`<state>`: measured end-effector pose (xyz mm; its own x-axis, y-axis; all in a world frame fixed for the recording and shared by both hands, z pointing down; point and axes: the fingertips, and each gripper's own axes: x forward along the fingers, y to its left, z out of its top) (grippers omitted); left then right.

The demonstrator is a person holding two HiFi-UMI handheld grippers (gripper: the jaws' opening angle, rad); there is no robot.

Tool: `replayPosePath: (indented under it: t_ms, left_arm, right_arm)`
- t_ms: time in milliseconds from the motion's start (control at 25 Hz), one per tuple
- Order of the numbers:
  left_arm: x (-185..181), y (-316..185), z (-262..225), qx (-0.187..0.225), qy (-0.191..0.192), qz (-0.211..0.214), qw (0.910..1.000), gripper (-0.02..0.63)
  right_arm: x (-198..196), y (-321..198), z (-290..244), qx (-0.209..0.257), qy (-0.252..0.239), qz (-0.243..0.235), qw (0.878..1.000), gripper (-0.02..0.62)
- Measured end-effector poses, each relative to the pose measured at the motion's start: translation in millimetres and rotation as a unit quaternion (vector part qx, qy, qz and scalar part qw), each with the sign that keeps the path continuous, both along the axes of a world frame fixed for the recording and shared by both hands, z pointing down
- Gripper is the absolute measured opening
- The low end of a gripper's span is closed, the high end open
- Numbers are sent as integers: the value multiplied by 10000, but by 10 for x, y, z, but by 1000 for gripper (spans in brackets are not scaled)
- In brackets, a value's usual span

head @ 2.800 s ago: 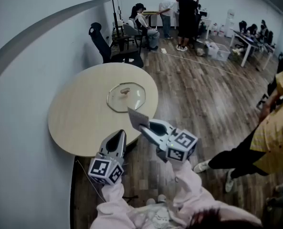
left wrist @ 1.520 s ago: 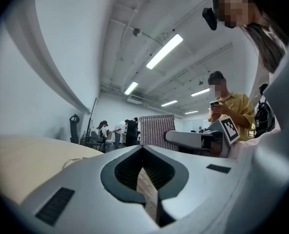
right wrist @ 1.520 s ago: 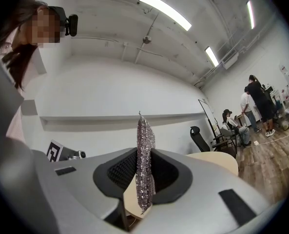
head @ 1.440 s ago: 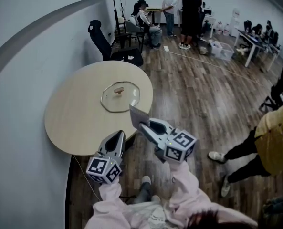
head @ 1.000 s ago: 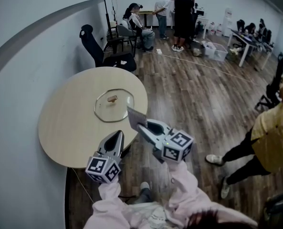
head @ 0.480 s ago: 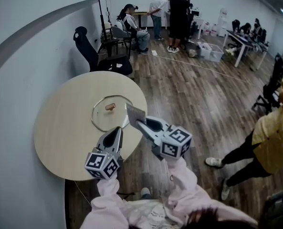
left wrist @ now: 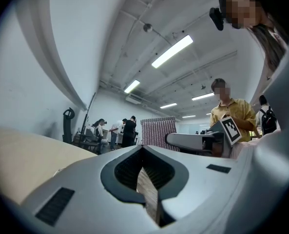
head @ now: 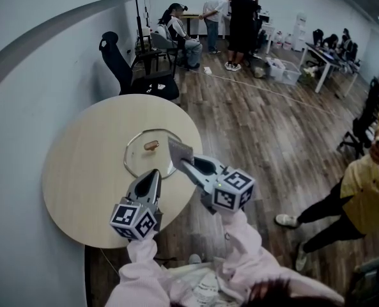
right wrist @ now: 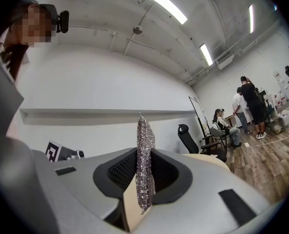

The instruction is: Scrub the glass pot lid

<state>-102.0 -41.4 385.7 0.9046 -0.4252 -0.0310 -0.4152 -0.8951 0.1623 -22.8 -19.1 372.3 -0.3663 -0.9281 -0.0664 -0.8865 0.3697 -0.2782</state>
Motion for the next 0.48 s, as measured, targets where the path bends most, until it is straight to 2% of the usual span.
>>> replayPosePath:
  t_ms: [480]
  left_arm:
    - [-132, -194, 273, -272, -55, -264, 9993, -2]
  right_arm:
    - [-68, -280, 260, -212, -61, -178, 9996, 77]
